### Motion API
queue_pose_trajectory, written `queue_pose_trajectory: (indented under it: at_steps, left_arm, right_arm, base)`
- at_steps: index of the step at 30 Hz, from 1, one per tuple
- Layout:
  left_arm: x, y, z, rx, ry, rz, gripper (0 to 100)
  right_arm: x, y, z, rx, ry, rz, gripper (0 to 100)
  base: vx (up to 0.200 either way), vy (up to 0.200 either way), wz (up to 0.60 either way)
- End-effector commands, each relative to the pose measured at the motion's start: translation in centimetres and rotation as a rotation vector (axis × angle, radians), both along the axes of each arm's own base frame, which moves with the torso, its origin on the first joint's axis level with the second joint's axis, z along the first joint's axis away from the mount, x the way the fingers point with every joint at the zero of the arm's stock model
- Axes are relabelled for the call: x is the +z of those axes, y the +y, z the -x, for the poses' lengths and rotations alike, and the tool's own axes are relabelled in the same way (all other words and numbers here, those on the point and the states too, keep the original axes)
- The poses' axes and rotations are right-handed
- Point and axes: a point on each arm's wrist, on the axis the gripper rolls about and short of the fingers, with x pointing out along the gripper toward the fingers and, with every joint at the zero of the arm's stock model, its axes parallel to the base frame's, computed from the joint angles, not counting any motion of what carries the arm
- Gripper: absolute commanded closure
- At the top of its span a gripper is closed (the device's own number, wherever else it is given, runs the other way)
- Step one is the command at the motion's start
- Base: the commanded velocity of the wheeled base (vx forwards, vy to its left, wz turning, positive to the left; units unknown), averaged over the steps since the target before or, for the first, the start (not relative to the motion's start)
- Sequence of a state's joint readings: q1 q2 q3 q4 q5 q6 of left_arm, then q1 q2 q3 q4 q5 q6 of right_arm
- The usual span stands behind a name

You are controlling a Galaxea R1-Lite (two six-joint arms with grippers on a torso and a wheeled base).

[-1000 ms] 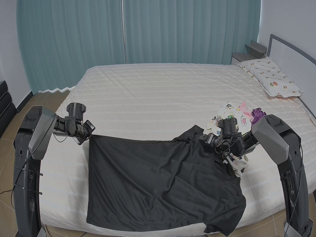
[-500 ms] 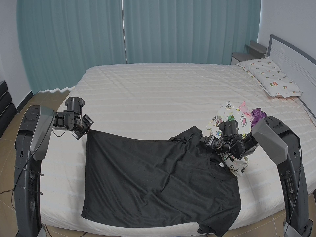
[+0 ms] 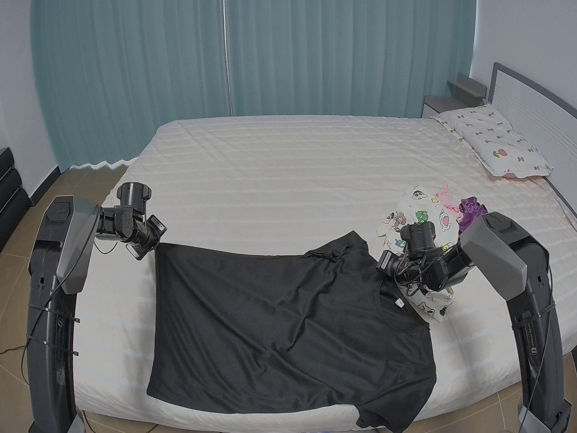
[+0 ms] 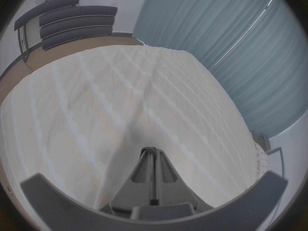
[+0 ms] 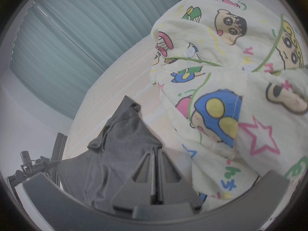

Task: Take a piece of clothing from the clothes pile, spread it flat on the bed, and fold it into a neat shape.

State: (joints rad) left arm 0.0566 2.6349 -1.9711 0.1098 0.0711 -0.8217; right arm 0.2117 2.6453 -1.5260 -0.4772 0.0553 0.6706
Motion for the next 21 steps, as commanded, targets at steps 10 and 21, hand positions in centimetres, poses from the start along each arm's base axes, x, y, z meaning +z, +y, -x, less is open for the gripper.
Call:
queue_pose_trajectory:
  at_steps: [10, 21]
  left_arm:
    - [-0.1, 0.1, 0.0, 0.003, 0.001, 0.000, 100]
    - [-0.9, 0.0, -0.3, 0.000, 0.007, -0.001, 100]
  right_arm:
    - [3.1, -3.3, 0.4, -0.059, -0.043, 0.010, 100]
    - [1.2, -2.8, -0.2, -0.053, -0.161, 0.021, 100]
  base:
    - [0.000, 0.000, 0.00]
    - [0.000, 0.000, 0.00]
